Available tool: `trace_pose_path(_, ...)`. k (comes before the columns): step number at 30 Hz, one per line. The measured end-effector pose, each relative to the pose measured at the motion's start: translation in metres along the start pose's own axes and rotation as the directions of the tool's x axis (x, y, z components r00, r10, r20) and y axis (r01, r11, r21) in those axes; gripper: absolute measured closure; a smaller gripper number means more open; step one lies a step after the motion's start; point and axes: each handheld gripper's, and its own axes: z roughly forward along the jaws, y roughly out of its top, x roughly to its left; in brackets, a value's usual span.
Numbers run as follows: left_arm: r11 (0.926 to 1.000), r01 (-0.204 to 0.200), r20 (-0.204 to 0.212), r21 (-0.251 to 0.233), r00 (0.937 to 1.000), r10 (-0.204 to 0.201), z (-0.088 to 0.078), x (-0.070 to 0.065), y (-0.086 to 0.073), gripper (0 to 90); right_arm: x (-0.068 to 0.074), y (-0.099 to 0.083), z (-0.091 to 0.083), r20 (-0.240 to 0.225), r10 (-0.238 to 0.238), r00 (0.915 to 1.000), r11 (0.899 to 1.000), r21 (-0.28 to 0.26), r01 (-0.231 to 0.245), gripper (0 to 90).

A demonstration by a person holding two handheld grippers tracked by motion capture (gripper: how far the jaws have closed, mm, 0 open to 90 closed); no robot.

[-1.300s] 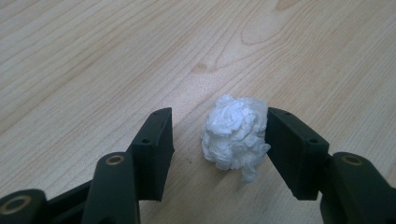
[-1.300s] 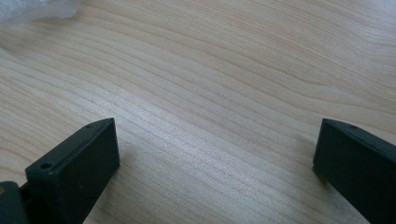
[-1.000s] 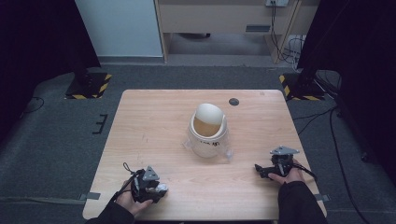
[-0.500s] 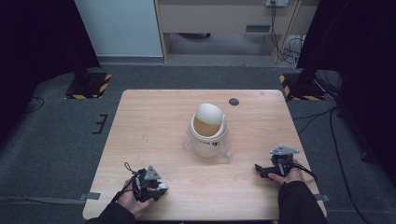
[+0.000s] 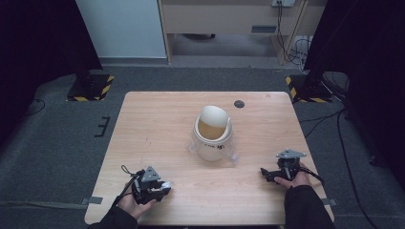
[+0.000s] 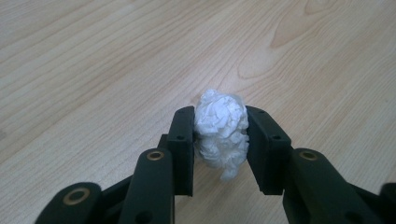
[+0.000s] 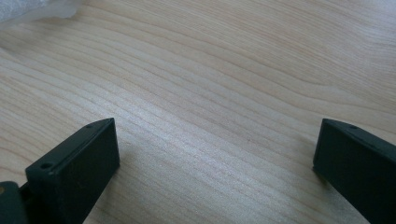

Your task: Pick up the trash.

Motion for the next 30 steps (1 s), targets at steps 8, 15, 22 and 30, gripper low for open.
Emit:
trace_pose_path(8,0.9949,0.024,0.013,-0.098,0.9997,-0.022,-0.008,0.000,0.006,64.2,0.000,0.000,0.000,0.000,0.000,1.0000,1.000,0.000,0.000,0.5)
trace_pose_path(15,0.9826,0.030,0.011,-0.184,0.9995,-0.028,-0.013,-0.001,0.015,64.1,0.000,0.000,0.000,0.000,-0.001,1.0000,1.000,0.000,0.001,0.6)
trace_pose_path(22,0.9619,0.037,0.003,-0.271,0.9993,-0.038,-0.020,-0.001,0.025,64.1,0.000,0.000,0.000,0.000,0.000,1.0000,1.000,0.000,0.000,0.6)
trace_pose_path(30,0.9304,0.053,0.013,-0.363,0.9986,-0.052,-0.031,0.002,0.036,63.9,0.000,0.000,0.000,0.000,-0.001,1.0000,1.000,-0.001,0.001,0.6)
